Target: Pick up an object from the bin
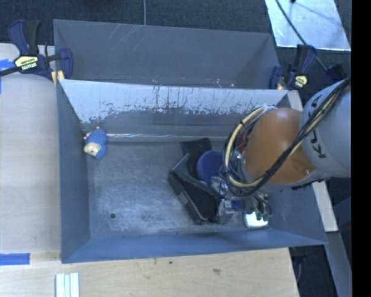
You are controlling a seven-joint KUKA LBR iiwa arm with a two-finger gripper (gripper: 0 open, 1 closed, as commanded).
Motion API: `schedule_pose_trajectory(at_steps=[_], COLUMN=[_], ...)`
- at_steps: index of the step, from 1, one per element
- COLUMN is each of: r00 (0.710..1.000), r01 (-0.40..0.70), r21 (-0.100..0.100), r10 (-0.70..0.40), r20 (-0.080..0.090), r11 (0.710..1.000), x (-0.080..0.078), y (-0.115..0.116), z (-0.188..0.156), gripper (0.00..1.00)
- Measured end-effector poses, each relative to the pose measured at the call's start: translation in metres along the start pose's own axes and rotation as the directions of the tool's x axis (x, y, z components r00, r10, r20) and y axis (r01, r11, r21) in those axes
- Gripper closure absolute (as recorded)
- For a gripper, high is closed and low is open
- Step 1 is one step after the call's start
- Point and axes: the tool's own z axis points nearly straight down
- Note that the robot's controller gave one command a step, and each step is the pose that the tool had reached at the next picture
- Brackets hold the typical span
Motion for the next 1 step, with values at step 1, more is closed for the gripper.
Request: schedule_pose_trajectory(at_steps=[1], r00=[1.000], r01=[0.005], r21=[-0.001], r10=[-0.004], r20=[0.001], r11=[1.000], x=[-0.0001], y=[0.0007], z=[-0.0334], gripper=[1.00])
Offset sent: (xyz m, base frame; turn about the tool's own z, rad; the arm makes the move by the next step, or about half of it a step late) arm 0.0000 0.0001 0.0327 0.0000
